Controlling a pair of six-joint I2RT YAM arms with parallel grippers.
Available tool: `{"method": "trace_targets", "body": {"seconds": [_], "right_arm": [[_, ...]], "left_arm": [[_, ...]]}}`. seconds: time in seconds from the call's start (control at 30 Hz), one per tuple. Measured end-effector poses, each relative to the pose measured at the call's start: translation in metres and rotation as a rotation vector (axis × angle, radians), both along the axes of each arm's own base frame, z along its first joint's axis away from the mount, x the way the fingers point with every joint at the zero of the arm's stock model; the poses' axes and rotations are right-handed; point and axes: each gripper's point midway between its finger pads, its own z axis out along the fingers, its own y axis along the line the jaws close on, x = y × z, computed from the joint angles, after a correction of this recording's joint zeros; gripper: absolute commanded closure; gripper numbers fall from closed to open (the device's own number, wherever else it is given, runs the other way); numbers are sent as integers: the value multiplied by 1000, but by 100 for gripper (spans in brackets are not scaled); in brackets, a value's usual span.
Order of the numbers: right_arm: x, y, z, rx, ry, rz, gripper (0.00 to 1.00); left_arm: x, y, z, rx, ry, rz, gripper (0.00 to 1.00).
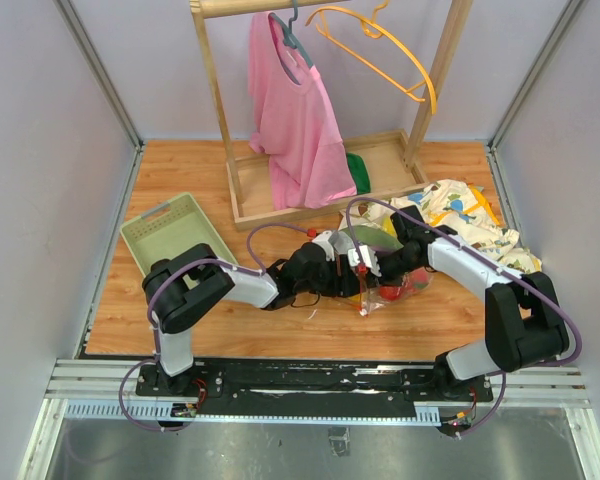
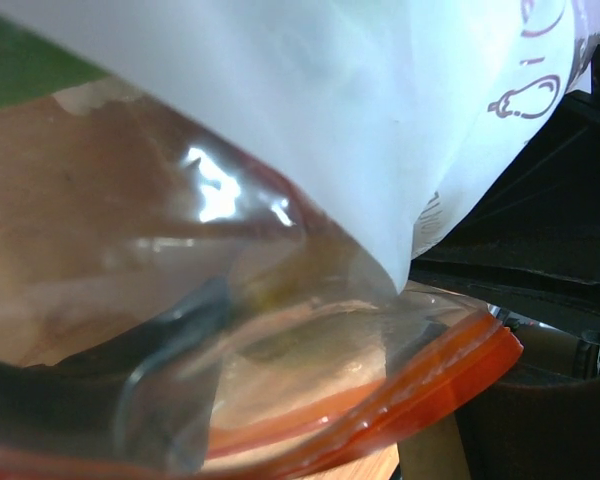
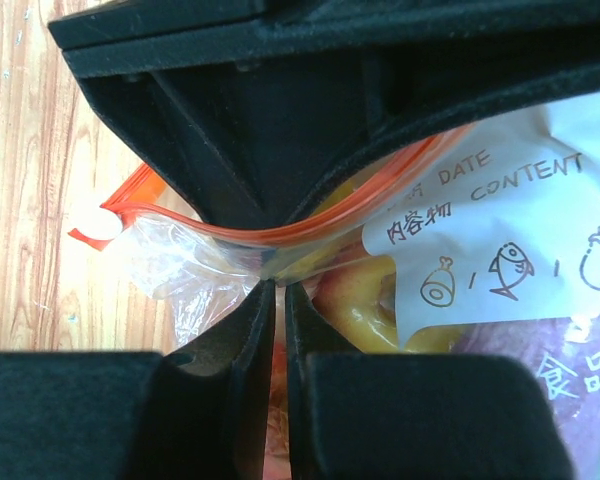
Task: Open the zip-top bag and remove the fake food
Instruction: Pick up the fake fruit from the zipper food storage bag.
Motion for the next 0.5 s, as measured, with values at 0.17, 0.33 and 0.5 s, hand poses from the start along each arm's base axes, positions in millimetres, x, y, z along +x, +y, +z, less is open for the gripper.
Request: {"method": "trace_targets", "body": {"seconds": [0.17,0.33,0.5], "right_arm": [[0,-1,0,-4,10,-15,89],[-1,0,0,-1,26,-32,87],[-3,3,2,21,39,-30,86]], "left_arm": [[2,1,0,2,1,3,65],[1,2,1,2,0,4,76],[-3,5,2,9,-2,-16,79]]}}
